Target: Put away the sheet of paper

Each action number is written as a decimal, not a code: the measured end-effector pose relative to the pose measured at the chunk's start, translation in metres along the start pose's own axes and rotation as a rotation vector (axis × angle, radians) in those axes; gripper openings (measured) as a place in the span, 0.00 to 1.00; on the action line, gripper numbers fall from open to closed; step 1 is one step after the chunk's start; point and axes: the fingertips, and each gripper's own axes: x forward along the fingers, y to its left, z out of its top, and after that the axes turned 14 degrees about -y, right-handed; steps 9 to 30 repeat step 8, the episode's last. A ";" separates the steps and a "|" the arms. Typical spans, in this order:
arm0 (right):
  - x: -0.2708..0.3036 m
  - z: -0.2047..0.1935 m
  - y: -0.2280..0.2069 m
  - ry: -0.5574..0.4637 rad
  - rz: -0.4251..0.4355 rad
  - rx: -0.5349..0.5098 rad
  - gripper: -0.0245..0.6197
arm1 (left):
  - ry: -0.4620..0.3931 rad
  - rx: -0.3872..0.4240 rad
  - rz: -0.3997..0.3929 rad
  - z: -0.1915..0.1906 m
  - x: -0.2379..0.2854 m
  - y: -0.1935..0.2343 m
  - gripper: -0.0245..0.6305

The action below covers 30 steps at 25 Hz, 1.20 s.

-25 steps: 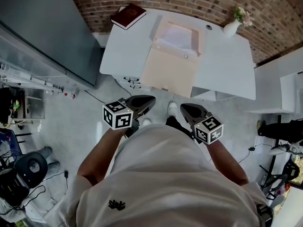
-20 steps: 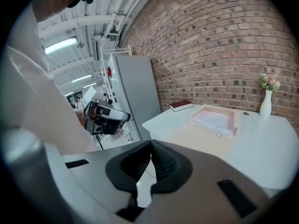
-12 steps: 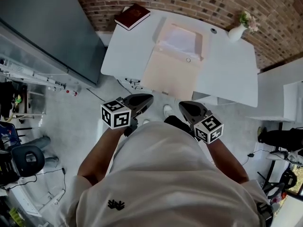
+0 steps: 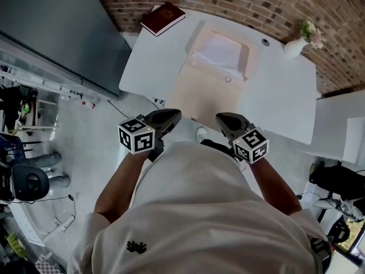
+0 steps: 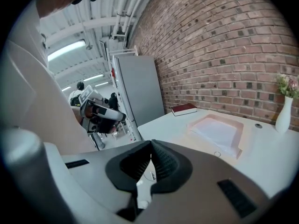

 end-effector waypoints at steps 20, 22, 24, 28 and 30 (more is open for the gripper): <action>0.016 0.007 -0.087 0.028 0.015 -0.011 0.08 | -0.014 0.009 0.033 0.022 0.067 0.008 0.08; 0.016 0.007 -0.087 0.028 0.015 -0.011 0.08 | -0.014 0.009 0.033 0.022 0.067 0.008 0.08; 0.016 0.007 -0.087 0.028 0.015 -0.011 0.08 | -0.014 0.009 0.033 0.022 0.067 0.008 0.08; 0.016 0.007 -0.087 0.028 0.015 -0.011 0.08 | -0.014 0.009 0.033 0.022 0.067 0.008 0.08; 0.016 0.007 -0.087 0.028 0.015 -0.011 0.08 | -0.014 0.009 0.033 0.022 0.067 0.008 0.08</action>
